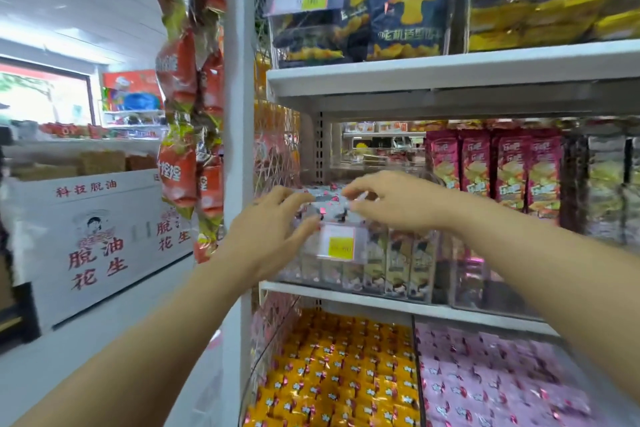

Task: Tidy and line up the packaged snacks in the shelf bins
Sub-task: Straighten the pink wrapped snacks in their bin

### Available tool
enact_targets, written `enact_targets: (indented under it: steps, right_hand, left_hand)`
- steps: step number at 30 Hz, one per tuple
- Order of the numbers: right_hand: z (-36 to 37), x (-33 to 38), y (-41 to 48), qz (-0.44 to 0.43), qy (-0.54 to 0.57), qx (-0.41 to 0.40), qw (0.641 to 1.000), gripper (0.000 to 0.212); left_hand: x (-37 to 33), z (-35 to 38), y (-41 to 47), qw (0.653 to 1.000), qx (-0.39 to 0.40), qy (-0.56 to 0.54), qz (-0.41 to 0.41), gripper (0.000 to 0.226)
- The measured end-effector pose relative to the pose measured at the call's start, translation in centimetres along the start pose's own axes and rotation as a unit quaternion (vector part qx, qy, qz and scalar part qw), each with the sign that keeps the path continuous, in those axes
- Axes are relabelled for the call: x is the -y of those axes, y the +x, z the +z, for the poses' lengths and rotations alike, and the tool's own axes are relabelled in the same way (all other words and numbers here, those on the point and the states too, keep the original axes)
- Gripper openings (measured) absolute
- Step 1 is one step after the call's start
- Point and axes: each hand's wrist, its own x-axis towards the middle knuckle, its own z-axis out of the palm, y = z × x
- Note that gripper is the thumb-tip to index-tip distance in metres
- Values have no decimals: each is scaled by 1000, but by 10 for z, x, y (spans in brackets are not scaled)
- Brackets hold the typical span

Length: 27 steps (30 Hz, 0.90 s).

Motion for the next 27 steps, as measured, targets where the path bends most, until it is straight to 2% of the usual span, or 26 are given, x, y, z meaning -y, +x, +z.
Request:
enact_targets:
  steps: [2,4,11,17,22,27]
  right_hand:
    - [-6,-6,19,12,-11,-18,1000,35]
    - [-6,-14,40,20,-41,4,999,34]
    - [-2,-35,86,0,-38,88,995,26]
    - [2,-47,98,0,0,111,994,17]
    - [-3,-49,103,-2,-32,156,987,17]
    - [8,-52,107,1,-48,127,991,28]
  left_hand:
    - [1,-8,15,1000,1,-23,-3,39]
    - [0,-14,34,1000,16,-22,6,36]
    - [2,-15,93,987,150,48,33,23]
    - [10,-4,112,983,173,33,47,17]
    - [11,7,118,981,175,49,71,11]
    - [10,10,122,976,199,17,86,9]
